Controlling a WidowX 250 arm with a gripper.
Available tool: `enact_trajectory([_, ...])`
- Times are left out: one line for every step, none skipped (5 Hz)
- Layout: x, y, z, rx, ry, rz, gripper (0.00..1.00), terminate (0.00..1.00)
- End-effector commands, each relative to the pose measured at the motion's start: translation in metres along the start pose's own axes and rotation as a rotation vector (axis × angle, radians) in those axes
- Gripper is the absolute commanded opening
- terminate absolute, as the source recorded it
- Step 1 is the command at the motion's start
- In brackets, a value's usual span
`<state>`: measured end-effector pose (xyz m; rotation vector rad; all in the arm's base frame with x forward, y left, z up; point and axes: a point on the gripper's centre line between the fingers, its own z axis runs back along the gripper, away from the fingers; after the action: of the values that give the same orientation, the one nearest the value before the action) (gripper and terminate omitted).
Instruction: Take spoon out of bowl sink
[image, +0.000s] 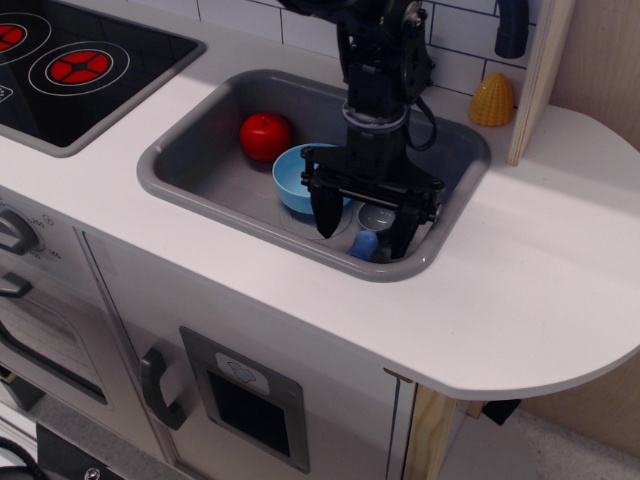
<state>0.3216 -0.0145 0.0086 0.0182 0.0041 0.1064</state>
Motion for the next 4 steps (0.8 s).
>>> enact_trajectory([0.018, 0.013, 0.040, 0.006, -0.072, 0.096, 1.00, 0.00])
enact_trajectory([0.021, 0.024, 0.060, -0.018, -0.111, 0.165, 1.00, 0.00])
enact_trajectory([0.026, 0.042, 0.079, -0.053, -0.195, 0.334, 1.00, 0.00])
enact_trajectory([0.026, 0.042, 0.079, -0.053, -0.195, 0.334, 1.00, 0.00])
